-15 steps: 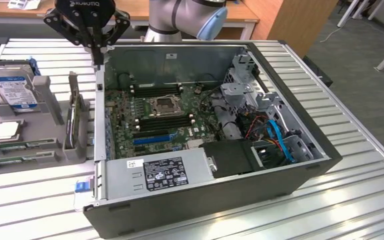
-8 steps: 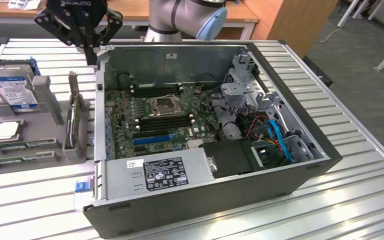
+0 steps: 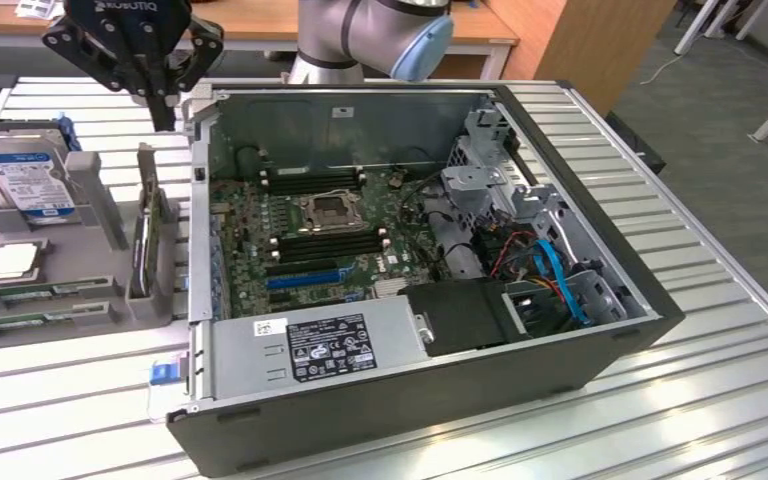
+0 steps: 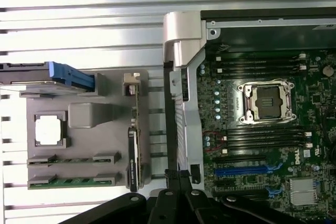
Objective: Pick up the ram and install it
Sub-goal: 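Reach for the ram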
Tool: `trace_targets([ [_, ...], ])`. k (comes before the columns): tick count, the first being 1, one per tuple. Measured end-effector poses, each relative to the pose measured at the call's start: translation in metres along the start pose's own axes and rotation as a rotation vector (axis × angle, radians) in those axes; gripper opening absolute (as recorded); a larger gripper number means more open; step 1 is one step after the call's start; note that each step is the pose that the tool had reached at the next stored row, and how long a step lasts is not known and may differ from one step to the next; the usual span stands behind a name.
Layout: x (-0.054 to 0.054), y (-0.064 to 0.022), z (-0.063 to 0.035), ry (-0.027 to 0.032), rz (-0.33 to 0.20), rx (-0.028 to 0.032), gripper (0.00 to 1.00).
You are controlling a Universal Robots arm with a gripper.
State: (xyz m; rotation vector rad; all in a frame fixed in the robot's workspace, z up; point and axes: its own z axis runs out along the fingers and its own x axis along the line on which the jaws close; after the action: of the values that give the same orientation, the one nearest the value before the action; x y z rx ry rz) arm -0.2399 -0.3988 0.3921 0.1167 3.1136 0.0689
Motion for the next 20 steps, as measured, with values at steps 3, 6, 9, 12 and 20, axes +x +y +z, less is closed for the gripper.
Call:
trace_targets([
  [3,0.007,-0.0005,-0.0001,0.0001,0.0,0.0,0.1],
  [6,0.014,-0.0011,-0.0002,0.0002,0.0,0.0001,0.1],
  [9,0.022,-0.0016,-0.0003,0.0001,0.0,0.0001,0.1],
  [12,0.03,-0.0023,-0.0005,0.0001,0.0,0.0001,0.1],
  [20,0.051,-0.0038,-0.0007,0.0,0.0,0.0,0.1],
])
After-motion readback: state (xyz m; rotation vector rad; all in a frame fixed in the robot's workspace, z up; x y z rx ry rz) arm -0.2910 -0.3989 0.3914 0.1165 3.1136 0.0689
